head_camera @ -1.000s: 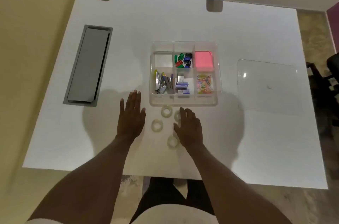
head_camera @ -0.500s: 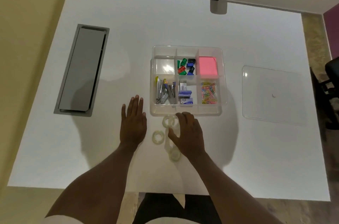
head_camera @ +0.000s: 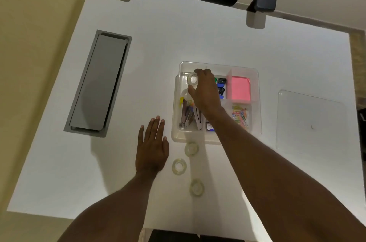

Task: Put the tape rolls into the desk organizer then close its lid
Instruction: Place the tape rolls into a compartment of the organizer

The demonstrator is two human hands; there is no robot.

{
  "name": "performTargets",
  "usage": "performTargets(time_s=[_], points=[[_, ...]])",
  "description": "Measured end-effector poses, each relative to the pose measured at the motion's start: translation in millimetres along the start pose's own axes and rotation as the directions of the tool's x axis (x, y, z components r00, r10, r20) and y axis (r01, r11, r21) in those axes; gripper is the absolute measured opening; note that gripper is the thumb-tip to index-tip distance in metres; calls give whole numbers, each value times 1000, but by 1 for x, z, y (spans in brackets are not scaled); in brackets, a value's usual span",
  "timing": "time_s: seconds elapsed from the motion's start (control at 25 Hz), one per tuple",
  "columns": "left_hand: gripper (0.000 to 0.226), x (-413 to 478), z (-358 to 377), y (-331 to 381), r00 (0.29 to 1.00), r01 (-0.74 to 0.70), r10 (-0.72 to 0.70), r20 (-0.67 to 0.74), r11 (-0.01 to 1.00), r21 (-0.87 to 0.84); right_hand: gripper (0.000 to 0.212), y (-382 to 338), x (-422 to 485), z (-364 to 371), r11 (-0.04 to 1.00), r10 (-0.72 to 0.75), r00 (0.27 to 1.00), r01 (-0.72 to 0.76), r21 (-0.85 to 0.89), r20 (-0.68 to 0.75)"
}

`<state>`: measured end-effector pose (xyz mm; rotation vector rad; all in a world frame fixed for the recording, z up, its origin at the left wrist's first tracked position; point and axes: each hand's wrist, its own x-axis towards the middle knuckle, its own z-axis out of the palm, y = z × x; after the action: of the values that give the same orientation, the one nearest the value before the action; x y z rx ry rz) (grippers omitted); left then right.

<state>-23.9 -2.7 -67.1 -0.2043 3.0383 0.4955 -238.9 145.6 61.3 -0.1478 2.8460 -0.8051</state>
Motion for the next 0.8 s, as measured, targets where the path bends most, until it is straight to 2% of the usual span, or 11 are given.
performTargets(time_s=[0.2, 0.4, 0.56, 0.8], points=[[62, 1, 3, -1, 1000, 5, -5, 4, 1000, -2, 39, 2, 39, 27, 978, 20, 993, 5, -210, 120], [62, 1, 6, -2, 1000, 5, -5, 2, 1000, -5, 39, 5, 50, 50, 963, 25, 995, 0, -269, 93], [63, 1, 6, -3, 1000, 2, -2, -9, 1000, 3, 38, 3, 42, 45, 974, 12, 1000, -10, -227, 11], [63, 2, 2, -1, 1000, -14, 15, -26, 1000, 6, 26, -4, -25, 26, 992, -112, 965, 123, 29, -239]])
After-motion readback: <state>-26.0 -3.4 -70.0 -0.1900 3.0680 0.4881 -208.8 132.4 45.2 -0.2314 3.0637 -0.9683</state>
